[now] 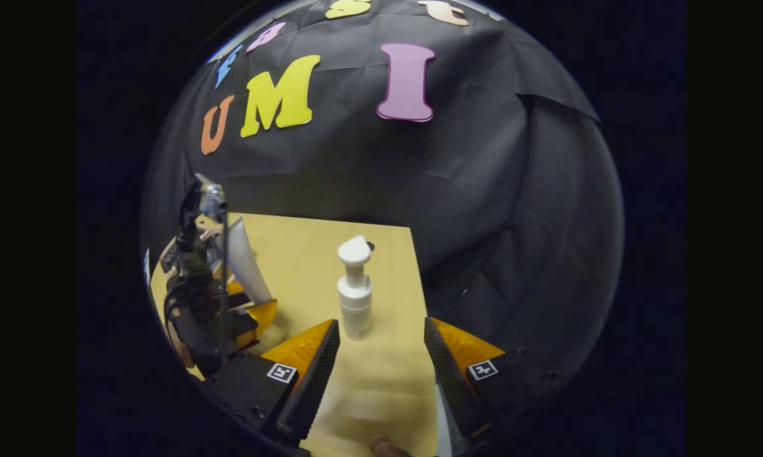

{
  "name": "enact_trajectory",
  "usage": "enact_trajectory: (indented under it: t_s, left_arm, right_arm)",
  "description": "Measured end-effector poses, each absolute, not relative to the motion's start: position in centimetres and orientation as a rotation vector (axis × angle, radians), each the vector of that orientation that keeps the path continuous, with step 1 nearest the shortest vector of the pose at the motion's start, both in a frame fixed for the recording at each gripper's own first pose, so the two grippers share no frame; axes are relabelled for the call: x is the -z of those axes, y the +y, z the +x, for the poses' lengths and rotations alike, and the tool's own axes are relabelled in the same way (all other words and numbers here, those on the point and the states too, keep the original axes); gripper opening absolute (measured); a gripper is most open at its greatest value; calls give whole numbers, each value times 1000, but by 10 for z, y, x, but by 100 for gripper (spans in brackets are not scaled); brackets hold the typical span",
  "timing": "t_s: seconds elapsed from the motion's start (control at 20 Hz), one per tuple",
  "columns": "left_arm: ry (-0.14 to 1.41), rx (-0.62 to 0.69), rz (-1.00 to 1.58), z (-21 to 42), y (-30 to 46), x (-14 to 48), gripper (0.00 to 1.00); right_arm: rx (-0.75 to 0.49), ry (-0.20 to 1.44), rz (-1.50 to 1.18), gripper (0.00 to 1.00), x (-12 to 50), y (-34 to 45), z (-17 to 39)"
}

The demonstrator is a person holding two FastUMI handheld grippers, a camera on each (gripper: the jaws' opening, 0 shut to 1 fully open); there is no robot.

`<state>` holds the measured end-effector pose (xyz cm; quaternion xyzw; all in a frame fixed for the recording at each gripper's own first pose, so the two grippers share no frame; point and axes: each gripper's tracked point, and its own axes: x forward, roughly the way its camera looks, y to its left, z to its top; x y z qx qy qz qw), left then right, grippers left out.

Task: First open the suitcase, pack the skin care products into it, and then close the suitcase.

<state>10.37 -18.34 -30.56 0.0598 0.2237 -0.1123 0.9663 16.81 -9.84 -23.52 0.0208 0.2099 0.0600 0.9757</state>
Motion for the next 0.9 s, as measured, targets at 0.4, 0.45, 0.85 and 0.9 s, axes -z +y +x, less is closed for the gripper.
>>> enact_trajectory:
  t_s: [0.4,0.45,0.85,0.9]
  left_arm:
    - [424,145,95,60,-129,256,48]
    - [419,130,94,55,-120,250,48]
    - [443,-12,39,20,-39,222,48]
    - [449,-27,30,18,-33,223,48]
  right_arm:
    - [-134,447,65,78,275,-71,233]
    - [-124,453,73,78,280,-70,239]
    - [-105,486,90,51,301,-63,254]
    - [-96,482,90,52,300,-63,255]
